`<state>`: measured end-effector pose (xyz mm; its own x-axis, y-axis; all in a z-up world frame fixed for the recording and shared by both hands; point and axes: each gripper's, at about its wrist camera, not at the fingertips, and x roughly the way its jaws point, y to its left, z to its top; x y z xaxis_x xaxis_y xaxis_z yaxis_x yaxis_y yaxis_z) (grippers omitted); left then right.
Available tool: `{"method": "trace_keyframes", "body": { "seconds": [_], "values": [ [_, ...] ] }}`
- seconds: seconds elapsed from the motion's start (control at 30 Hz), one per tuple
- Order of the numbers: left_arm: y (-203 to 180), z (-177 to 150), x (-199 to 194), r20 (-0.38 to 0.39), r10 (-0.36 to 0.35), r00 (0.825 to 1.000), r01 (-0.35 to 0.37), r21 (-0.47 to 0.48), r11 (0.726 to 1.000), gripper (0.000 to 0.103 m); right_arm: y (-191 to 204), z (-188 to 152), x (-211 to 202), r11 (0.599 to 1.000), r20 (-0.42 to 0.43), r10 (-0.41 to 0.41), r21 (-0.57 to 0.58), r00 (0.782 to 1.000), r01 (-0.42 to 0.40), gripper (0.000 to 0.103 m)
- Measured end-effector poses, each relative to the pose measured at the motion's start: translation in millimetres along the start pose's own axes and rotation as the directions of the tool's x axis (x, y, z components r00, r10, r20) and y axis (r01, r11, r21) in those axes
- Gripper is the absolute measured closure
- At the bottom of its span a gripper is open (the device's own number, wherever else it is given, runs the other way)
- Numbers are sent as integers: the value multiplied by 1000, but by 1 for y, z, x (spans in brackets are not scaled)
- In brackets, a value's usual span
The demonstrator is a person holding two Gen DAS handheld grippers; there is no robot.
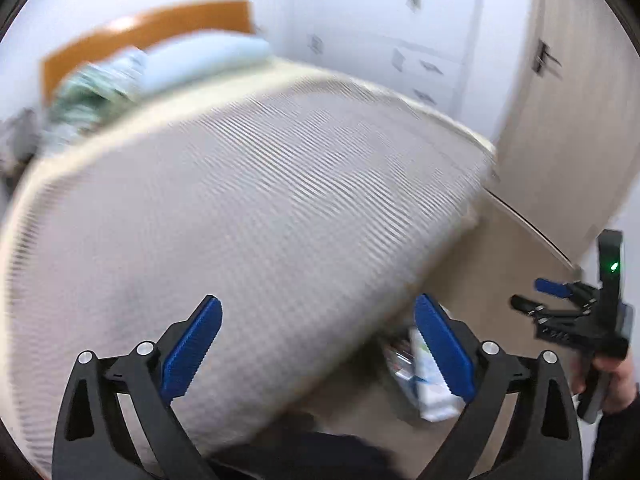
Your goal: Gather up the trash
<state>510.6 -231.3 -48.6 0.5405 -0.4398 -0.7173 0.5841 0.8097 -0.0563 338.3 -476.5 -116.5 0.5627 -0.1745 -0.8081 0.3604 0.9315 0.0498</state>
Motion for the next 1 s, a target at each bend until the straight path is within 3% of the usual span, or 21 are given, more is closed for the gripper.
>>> {"method": "trace_keyframes", "body": {
  "seconds": [0.07, 0.2, 0.43, 0.67, 0.8, 0.93, 1.0],
  "values": [
    [45, 11, -22, 55, 67, 996, -66, -30, 997, 7, 35, 31, -3, 998, 45, 54, -31, 998, -52, 29],
    [121, 28, -47, 85, 203, 975, -193, -110, 975, 7, 115, 92, -9, 982, 101, 153, -129, 983, -140, 29],
    [224, 62, -52, 146, 340, 929, -315, -171, 934, 7, 242, 184, 6, 935, 119, 288, -248, 950, -253, 29],
    [320, 101, -10, 166, 390, 906, -347, -238, 907, 7, 346, 245, 55, 881, 81, 340, -376, 937, -288, 29],
    [359, 117, 24, 180, 420, 889, -366, -272, 890, 7, 374, 274, 101, 874, 72, 388, -346, 919, -342, 29],
    [398, 127, 57, 208, 485, 849, -403, -337, 851, 7, 396, 293, 145, 899, 171, 380, -302, 909, -318, 29],
    [414, 132, 71, 245, 510, 824, -412, -359, 838, 7, 405, 299, 160, 902, 242, 392, -291, 888, -318, 29]
  ]
}}
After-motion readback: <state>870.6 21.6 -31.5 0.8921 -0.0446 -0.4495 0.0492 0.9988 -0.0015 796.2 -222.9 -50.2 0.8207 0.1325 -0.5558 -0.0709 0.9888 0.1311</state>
